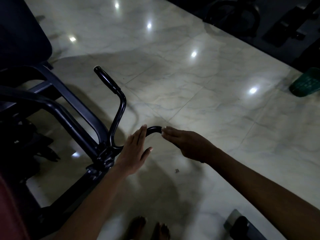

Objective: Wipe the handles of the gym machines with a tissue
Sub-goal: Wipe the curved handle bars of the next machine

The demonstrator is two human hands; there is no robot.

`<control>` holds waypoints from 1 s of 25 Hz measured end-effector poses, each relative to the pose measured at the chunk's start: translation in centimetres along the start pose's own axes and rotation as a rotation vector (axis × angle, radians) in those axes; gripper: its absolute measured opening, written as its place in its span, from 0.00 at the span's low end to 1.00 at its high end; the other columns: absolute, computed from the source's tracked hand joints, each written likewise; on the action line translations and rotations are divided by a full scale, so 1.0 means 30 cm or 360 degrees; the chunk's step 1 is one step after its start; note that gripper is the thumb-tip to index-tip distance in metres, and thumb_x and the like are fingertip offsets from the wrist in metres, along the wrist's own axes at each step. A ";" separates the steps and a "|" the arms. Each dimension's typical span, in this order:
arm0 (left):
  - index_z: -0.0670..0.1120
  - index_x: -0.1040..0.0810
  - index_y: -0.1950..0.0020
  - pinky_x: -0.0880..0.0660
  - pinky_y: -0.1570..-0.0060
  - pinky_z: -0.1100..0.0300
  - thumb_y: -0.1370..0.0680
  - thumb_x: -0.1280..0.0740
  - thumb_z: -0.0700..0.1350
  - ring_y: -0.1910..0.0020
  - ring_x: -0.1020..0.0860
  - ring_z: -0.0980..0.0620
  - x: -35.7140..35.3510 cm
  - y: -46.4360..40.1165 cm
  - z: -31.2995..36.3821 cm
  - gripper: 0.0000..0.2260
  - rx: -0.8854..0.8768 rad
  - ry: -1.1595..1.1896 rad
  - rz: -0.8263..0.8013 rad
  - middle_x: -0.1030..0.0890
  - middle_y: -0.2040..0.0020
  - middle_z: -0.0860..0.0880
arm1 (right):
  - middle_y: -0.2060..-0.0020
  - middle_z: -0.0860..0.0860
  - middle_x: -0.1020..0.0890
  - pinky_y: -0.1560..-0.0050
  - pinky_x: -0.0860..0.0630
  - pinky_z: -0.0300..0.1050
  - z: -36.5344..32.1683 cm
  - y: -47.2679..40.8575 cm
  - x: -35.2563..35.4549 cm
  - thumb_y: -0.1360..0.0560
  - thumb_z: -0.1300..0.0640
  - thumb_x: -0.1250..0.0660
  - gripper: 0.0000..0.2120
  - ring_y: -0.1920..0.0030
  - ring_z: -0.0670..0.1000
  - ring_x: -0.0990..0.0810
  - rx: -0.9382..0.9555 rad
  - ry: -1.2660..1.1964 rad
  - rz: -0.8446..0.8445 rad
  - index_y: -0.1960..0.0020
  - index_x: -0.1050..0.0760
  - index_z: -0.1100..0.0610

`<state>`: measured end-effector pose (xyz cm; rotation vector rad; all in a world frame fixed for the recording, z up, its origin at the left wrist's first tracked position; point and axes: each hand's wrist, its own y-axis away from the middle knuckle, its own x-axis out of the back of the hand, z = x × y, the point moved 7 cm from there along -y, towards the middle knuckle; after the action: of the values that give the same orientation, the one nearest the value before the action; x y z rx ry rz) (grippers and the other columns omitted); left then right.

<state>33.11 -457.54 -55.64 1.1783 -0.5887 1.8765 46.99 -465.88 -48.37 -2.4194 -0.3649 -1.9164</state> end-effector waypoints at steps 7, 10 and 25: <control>0.45 0.64 0.23 0.52 0.25 0.53 0.21 0.54 0.61 0.23 0.54 0.53 0.003 0.001 -0.003 0.34 -0.0033 -0.0014 -0.0028 0.57 0.21 0.49 | 0.58 0.52 0.19 0.28 0.39 0.48 -0.052 0.164 -0.022 0.20 0.61 0.46 0.17 0.38 0.54 0.24 0.0938 0.0717 -0.0052 0.61 0.21 0.59; 0.45 0.62 0.23 0.50 0.25 0.52 0.21 0.53 0.61 0.23 0.53 0.52 0.004 0.001 -0.004 0.34 -0.0035 -0.0003 0.0000 0.54 0.21 0.48 | 0.65 0.52 0.23 0.25 0.49 0.50 -0.058 0.257 -0.006 0.18 0.62 0.55 0.26 0.52 0.56 0.20 0.1131 0.0717 -0.0153 0.66 0.24 0.59; 0.46 0.65 0.23 0.54 0.25 0.54 0.21 0.54 0.61 0.23 0.56 0.54 0.004 0.001 -0.003 0.34 -0.0035 -0.0013 -0.0049 0.57 0.21 0.49 | 0.55 0.56 0.17 0.38 0.27 0.50 -0.083 -0.021 0.000 0.33 0.65 0.27 0.02 0.40 0.58 0.22 0.1115 0.0689 0.0042 0.61 0.18 0.61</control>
<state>33.01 -457.45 -55.55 1.1750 -0.5909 1.8358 44.49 -465.70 -47.85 -1.5281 -0.8017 -1.8157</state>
